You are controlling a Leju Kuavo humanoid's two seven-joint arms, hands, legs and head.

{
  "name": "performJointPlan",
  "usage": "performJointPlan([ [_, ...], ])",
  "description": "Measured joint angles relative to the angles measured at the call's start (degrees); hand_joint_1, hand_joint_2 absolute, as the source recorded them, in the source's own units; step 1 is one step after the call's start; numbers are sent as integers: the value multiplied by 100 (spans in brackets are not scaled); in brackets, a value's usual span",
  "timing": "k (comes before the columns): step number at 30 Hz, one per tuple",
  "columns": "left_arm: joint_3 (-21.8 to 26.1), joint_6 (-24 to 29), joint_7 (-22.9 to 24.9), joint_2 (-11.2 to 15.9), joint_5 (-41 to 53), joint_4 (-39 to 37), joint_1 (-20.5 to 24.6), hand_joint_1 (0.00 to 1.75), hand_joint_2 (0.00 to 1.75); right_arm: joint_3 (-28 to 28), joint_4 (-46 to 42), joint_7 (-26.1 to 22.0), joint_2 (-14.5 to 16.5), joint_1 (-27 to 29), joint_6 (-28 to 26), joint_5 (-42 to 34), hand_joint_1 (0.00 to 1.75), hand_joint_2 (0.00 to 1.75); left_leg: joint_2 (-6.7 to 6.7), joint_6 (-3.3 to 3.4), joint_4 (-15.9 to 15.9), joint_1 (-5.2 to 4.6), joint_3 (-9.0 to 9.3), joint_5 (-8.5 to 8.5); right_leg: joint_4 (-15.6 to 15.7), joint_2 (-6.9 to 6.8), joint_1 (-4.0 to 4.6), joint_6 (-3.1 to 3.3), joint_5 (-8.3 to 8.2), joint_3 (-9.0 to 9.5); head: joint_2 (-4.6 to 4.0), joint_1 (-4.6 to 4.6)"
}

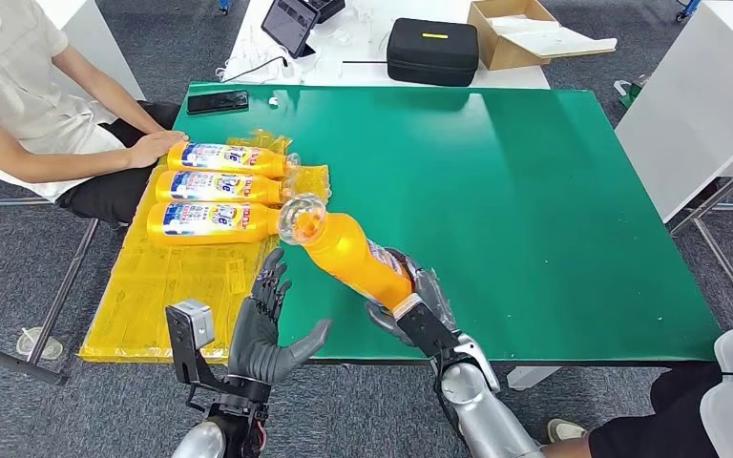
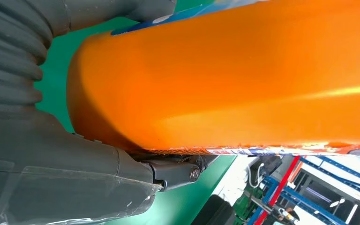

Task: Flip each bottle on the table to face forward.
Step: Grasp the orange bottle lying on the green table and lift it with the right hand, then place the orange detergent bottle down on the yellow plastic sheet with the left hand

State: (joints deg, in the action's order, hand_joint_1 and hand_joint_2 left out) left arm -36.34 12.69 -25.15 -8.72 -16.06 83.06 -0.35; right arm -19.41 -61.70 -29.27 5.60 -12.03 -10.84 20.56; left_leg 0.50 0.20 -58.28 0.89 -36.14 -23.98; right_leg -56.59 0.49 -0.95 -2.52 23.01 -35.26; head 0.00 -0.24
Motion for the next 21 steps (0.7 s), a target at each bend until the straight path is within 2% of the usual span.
performJointPlan([
  [8,-31,-9,-44,12,37,0,35,0,175,-122,20,0,35,-38,24,-24,175,175,1,0,0,0,-5,0,0,0,0,0,0,-3,-1,-1],
  [14,-138,-76,-66,11,83,-1,249,0,175,-379,342,38,140,-335,118,-23,175,175,0,0,0,0,-5,5,0,0,0,0,-1,-6,-1,-2],
  [21,-161,41,-107,4,51,-2,323,0,175,-726,609,193,226,-595,-167,480,175,175,0,-1,0,0,-9,6,-1,0,0,0,-1,-8,-1,0],
])
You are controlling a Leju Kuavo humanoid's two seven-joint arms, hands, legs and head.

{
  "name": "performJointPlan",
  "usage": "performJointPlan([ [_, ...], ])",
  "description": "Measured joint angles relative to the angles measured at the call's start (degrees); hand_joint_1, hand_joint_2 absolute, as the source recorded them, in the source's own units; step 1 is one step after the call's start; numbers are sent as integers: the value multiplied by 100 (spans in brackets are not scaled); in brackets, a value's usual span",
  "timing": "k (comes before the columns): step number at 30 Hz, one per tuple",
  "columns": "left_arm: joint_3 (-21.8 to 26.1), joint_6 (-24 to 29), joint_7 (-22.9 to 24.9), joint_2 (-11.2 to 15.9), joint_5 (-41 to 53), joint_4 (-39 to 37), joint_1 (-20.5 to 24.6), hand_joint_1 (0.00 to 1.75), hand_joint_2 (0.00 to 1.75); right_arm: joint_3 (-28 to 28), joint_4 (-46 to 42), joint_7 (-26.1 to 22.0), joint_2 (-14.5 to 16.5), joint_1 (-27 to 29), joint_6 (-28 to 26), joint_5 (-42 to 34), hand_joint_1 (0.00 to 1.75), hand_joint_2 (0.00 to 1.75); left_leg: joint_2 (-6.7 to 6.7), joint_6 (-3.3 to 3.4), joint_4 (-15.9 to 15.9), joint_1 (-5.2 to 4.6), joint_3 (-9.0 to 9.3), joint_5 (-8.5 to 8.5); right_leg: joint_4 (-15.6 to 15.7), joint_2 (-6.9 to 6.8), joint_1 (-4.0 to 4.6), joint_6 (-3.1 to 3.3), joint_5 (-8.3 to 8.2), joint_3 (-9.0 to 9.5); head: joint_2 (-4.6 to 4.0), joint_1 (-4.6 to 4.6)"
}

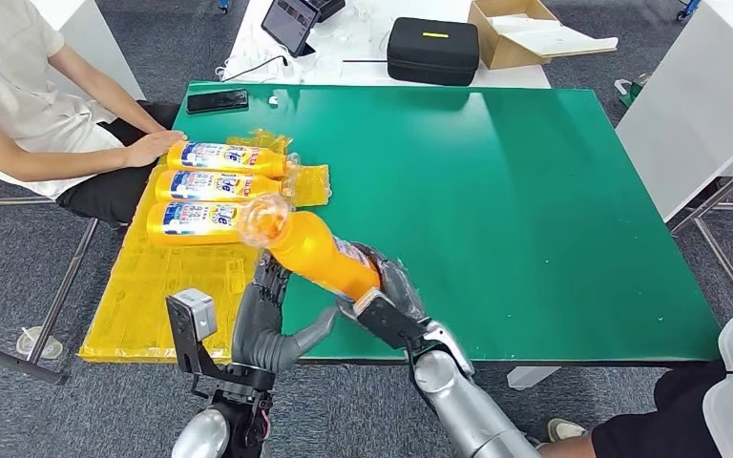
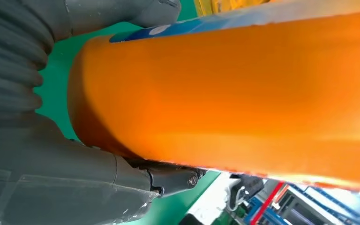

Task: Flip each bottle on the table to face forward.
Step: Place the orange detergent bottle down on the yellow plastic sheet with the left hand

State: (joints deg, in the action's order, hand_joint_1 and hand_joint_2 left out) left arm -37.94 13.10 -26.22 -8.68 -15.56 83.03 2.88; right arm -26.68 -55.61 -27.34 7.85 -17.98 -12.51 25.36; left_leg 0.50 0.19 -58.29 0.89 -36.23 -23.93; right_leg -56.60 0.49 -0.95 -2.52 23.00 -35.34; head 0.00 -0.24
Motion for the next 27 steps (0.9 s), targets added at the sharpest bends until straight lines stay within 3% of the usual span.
performJointPlan([
  [9,77,294,-80,-103,23,-2,138,0,175,-571,133,245,134,-153,-235,539,175,175,0,0,0,0,-6,0,0,0,0,0,0,-8,1,0],
  [27,211,505,-156,-178,-57,-4,239,4,175,-901,260,292,199,-279,-283,630,175,175,0,0,0,0,-8,0,0,0,0,0,0,-10,0,0],
])
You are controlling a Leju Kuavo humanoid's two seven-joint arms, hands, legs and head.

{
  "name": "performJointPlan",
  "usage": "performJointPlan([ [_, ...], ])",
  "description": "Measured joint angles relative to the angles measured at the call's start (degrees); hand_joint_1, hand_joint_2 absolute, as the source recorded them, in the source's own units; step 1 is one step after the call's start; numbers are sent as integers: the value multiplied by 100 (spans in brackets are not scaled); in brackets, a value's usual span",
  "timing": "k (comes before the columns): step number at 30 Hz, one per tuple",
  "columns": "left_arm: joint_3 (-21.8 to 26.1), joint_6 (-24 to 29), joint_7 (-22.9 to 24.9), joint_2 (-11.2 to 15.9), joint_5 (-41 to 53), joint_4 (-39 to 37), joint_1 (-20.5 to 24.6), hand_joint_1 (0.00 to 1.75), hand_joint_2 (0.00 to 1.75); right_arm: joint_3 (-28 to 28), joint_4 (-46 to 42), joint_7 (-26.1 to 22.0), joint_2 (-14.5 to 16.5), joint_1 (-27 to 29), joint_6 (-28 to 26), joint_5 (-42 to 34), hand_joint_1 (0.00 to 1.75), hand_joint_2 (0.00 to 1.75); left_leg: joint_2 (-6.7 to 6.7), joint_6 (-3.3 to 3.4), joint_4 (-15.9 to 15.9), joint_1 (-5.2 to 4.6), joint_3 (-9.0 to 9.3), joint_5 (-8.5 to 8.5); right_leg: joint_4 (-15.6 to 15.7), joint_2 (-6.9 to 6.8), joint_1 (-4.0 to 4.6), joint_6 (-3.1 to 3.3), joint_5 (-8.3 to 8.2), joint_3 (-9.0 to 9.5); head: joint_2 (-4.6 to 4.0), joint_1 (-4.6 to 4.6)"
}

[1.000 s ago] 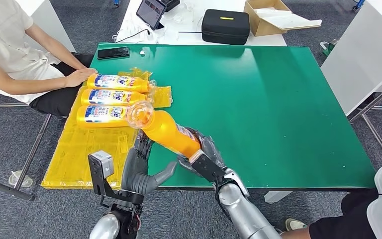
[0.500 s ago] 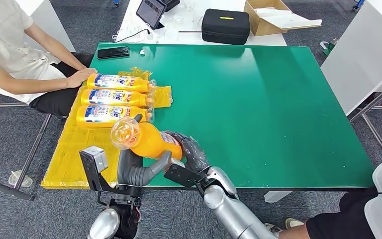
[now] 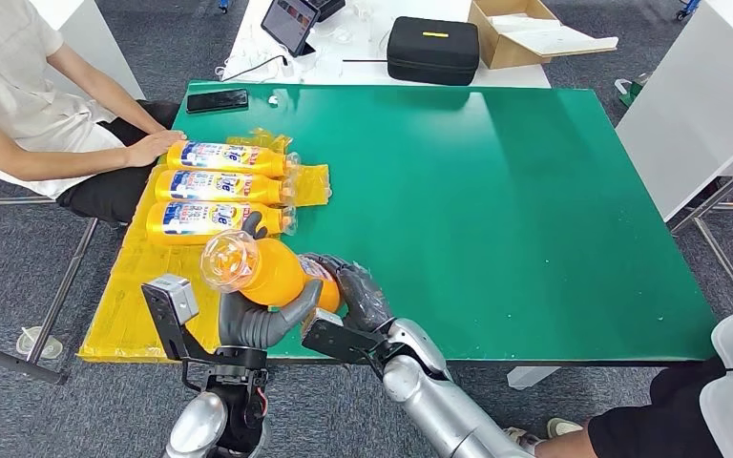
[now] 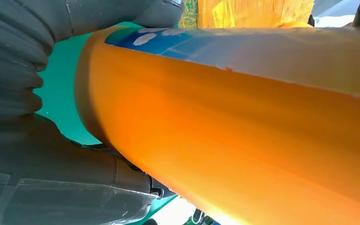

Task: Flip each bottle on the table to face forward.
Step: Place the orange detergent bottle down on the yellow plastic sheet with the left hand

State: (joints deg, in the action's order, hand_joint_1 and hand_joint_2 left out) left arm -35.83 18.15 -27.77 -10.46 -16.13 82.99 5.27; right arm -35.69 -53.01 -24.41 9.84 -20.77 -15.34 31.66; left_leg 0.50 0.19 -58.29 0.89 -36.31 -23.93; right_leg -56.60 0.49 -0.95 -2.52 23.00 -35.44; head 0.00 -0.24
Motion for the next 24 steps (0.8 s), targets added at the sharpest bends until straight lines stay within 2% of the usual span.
performJointPlan([
  [1,3,8,-9,-3,0,0,3,38,175,-11,1,-9,1,0,33,-38,175,175,0,0,0,0,0,0,0,0,0,0,0,0,0,0],
  [4,7,11,-30,-7,-2,0,26,164,175,-48,1,-69,14,0,185,-228,175,175,0,0,0,0,0,0,0,0,0,0,0,0,0,0],
  [5,8,2,-43,-7,-2,0,36,175,175,-58,1,-102,19,0,247,-322,175,175,0,0,0,0,0,0,0,0,0,0,0,0,0,0],
  [9,25,-35,-96,-5,22,0,70,175,175,-74,-24,-244,22,5,532,-760,174,175,0,0,0,0,0,0,0,0,0,0,0,0,0,0],
  [10,34,-45,-107,-5,33,0,76,175,175,-71,-45,-273,22,11,642,-900,167,175,0,0,0,0,0,0,0,0,0,0,0,0,0,0],
  [11,44,-64,-115,-5,40,0,81,175,175,-64,-72,-302,21,24,779,-1065,137,175,0,0,0,0,0,0,0,0,0,0,0,0,0,0],
  [13,71,-135,-122,-4,16,1,84,175,175,-32,-132,-368,21,72,1103,-1462,50,175,1,0,0,0,-1,0,0,0,0,0,0,0,0,0],
  [14,85,-181,-118,-3,-13,1,86,175,175,-9,-162,-402,20,102,1280,-1677,13,175,1,0,0,0,-1,0,0,-1,0,0,0,0,0,1],
  [15,101,-223,-107,-1,-44,2,87,175,175,14,-193,-438,19,131,1469,-1890,0,175,1,0,0,0,-1,0,0,0,0,0,0,0,0,1],
  [19,196,-314,-41,26,-135,-2,81,175,175,72,-333,-564,25,197,2157,-2512,0,0,0,0,0,0,-1,0,0,0,0,0,0,-3,0,0],
  [24,313,-463,7,71,-212,-2,76,175,175,114,-398,-638,29,236,2514,-2792,0,0,0,0,0,0,-1,0,0,0,0,0,0,-3,0,0],
])
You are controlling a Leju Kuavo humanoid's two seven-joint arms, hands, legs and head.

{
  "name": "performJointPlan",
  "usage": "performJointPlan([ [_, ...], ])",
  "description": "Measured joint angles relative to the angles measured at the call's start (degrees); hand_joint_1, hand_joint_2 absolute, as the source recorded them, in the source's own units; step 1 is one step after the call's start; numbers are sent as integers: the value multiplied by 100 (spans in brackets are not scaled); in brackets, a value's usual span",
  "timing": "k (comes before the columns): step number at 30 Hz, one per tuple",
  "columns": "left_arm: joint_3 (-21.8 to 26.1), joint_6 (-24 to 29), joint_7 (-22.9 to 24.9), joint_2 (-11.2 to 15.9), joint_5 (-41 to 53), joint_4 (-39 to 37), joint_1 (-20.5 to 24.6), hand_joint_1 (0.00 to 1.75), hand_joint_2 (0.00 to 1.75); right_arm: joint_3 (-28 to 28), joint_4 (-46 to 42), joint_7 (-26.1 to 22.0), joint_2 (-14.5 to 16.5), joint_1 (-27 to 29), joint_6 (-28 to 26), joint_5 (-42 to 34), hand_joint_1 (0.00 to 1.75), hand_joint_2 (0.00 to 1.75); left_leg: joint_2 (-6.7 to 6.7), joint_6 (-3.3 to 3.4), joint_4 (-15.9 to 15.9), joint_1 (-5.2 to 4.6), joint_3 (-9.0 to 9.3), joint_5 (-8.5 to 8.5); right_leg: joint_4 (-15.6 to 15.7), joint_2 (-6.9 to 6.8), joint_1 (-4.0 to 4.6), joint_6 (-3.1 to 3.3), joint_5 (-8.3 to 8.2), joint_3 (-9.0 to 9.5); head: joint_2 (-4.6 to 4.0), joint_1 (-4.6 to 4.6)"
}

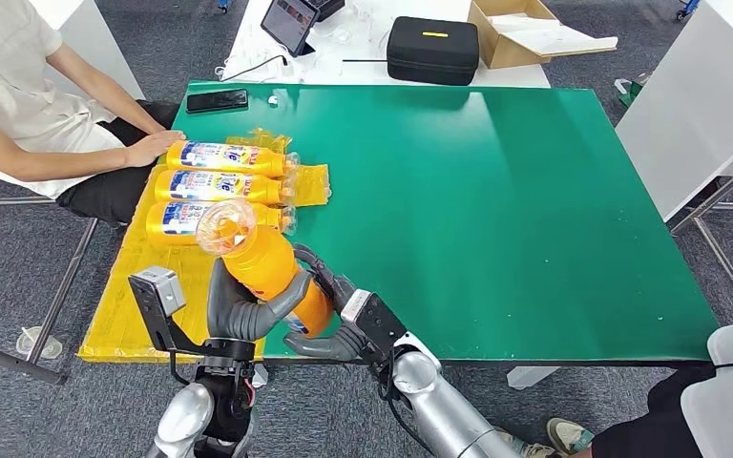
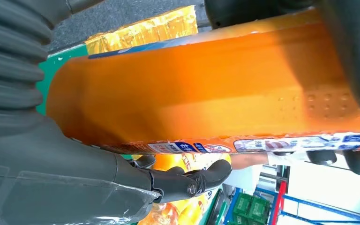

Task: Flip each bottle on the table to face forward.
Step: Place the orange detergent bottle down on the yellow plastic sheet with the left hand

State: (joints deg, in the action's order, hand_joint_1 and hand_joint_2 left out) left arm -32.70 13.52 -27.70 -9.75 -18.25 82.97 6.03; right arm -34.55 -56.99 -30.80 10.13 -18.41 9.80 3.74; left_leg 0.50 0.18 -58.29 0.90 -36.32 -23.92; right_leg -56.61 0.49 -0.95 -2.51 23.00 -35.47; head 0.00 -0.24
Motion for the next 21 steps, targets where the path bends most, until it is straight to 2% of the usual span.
performJointPlan([
  [9,83,-1,-11,5,107,3,-34,175,175,-7,-8,92,15,60,-760,381,0,0,0,0,0,0,-2,0,0,0,0,0,0,0,0,1],
  [13,241,285,-124,32,406,81,-151,175,175,50,-54,203,26,233,-1834,817,0,0,0,0,0,0,-2,0,0,0,0,0,1,-1,0,0],
  [18,753,356,-121,116,510,393,-510,175,175,351,-486,107,-87,925,-3223,1556,0,0,1,-1,0,1,-8,-3,0,-1,0,1,3,-8,1,1],
  [21,1033,216,-87,127,301,577,-691,175,175,587,-790,28,-194,1344,-3704,1883,0,0,1,-1,0,0,-12,-5,1,0,0,1,4,-11,0,1],
])
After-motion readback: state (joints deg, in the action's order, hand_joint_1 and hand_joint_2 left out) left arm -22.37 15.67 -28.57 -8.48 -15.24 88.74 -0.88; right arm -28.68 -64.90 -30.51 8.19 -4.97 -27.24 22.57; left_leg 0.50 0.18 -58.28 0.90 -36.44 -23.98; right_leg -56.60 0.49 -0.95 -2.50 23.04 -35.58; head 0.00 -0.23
